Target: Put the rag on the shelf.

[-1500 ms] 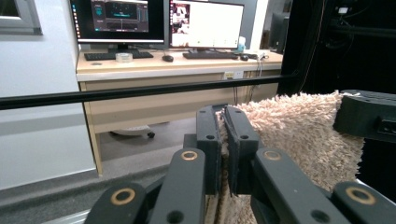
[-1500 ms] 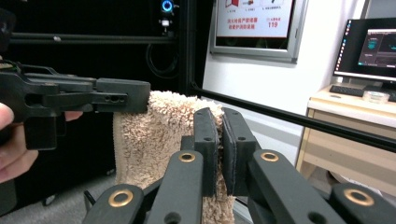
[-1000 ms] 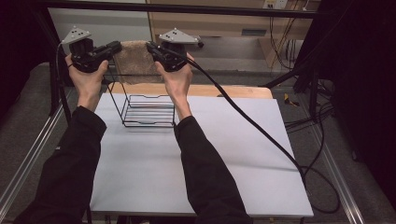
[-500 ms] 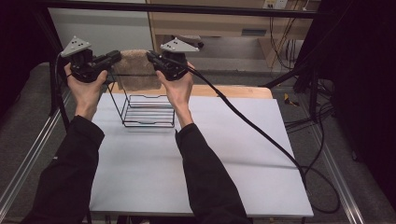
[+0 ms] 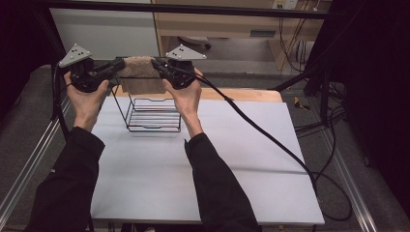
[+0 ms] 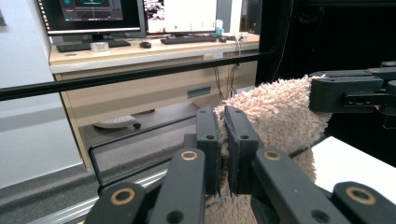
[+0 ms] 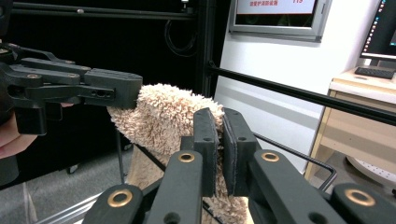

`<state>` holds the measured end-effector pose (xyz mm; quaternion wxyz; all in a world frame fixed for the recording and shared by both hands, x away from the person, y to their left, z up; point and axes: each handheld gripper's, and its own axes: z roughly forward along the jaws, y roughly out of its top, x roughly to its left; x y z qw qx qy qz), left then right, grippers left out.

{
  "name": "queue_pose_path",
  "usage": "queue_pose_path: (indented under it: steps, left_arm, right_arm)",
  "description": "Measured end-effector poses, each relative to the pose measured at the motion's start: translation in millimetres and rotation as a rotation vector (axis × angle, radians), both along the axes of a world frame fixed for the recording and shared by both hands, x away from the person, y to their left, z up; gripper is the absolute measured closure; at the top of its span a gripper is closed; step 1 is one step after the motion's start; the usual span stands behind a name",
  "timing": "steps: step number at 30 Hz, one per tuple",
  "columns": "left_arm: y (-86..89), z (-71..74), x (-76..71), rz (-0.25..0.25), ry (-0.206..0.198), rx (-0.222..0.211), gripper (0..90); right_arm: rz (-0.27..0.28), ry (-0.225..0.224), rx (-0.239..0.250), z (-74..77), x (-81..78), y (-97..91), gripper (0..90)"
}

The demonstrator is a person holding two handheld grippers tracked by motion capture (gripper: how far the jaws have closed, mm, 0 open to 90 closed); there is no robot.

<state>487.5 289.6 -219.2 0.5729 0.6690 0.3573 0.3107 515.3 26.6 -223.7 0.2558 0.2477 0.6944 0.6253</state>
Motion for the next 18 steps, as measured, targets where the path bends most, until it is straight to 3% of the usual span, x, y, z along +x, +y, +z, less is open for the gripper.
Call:
queue_pose_path:
  steps: [6,18]
  left_arm:
    - [0.6,-7.1,-7.6,-0.014,0.008,-0.004,84.8]
    - [-2.5,-18.7,-18.9,-0.012,0.034,0.040,83.9]
  right_arm:
    - [0.009,-0.006,-0.034,-0.9,-6.0,0.5,85.3]
    - [0.025,0.021,-0.123,-6.1,-19.6,2.4,84.6]
